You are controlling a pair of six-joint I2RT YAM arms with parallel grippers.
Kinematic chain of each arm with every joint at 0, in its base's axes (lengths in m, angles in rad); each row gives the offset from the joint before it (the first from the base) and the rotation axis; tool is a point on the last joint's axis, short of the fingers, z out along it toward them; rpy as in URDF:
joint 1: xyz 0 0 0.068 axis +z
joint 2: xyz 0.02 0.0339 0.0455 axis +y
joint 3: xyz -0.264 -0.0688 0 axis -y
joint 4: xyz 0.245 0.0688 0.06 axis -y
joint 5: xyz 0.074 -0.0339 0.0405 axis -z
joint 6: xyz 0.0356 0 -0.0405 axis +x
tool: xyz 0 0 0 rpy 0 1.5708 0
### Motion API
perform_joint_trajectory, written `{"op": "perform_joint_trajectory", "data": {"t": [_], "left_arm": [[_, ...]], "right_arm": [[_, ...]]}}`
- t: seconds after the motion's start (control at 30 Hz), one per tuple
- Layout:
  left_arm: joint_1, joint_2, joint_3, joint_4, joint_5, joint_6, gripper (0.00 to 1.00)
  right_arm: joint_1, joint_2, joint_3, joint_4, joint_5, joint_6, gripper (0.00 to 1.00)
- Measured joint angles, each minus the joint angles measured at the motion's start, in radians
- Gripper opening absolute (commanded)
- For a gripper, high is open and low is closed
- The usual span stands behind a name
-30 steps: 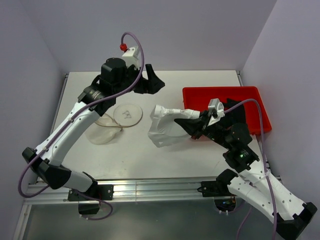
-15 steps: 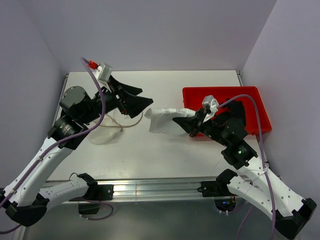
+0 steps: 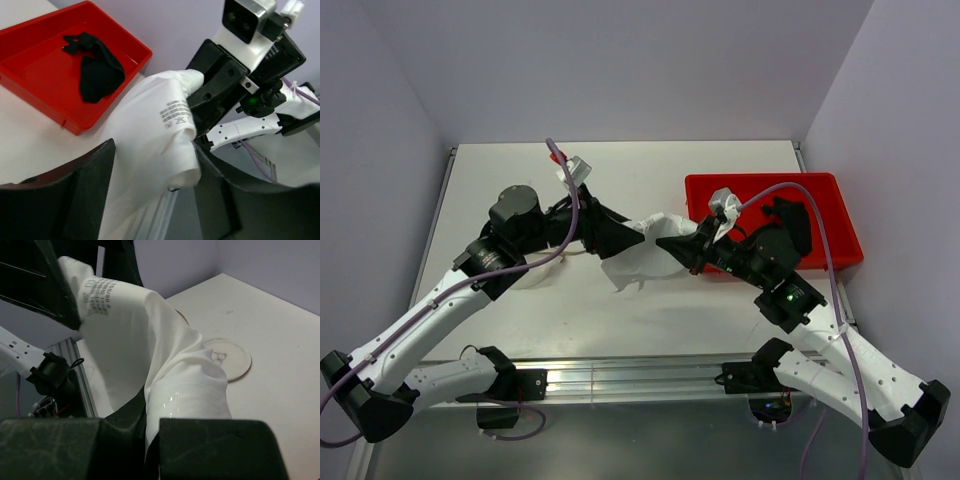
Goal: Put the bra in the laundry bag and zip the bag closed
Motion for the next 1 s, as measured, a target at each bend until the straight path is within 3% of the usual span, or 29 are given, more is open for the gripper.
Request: {"op": "perform_joint_trajectory", "data": {"t": [0.1, 0.17, 0.3, 0.37, 0.43, 0.47, 0.5, 0.6, 0.83, 0.9, 1.0], "left_arm": [[-0.011, 0.003, 0.0, 0.021, 0.011, -0.002, 0.3], [-0.013, 0.002, 0.0, 0.032, 0.01, 0.001, 0.28], [-0.013, -0.005, 0.0, 0.036, -0.013, 0.005, 0.0], [-0.013, -0.013, -0.004, 0.037, -0.026, 0.008, 0.0], [-0.013, -0.024, -0.007, 0.037, -0.034, 0.01, 0.0], [-0.013, -0.027, -0.008, 0.037, -0.033, 0.01, 0.0], [-0.013, -0.029, -0.009, 0.042, -0.031, 0.01, 0.0], [-0.013, -0.029, -0.028, 0.079, 0.002, 0.01, 0.0], [0.025, -0.031, -0.057, 0.124, 0.114, 0.009, 0.0], [0.066, -0.035, -0.062, 0.142, 0.161, 0.004, 0.0], [0.135, -0.041, -0.08, 0.192, 0.242, -0.021, 0.0]], "right_arm": [[0.011, 0.006, 0.0, -0.001, 0.019, 0.001, 0.0], [0.012, 0.011, 0.0, -0.005, 0.033, 0.004, 0.0], [0.014, 0.023, 0.018, -0.032, 0.055, 0.014, 0.0], [0.014, 0.029, 0.036, -0.055, 0.064, 0.021, 0.0], [0.015, 0.029, 0.05, -0.074, 0.065, 0.026, 0.14], [0.016, 0.025, 0.053, -0.082, 0.063, 0.027, 0.26], [0.017, 0.018, 0.054, -0.091, 0.062, 0.03, 0.52], [0.019, -0.023, 0.058, -0.162, 0.063, 0.007, 0.78], [0.02, -0.161, 0.095, -0.336, 0.153, -0.062, 0.9], [0.02, -0.197, 0.119, -0.377, 0.176, -0.073, 0.99], [0.02, -0.232, 0.15, -0.399, 0.179, -0.091, 1.0]]}}
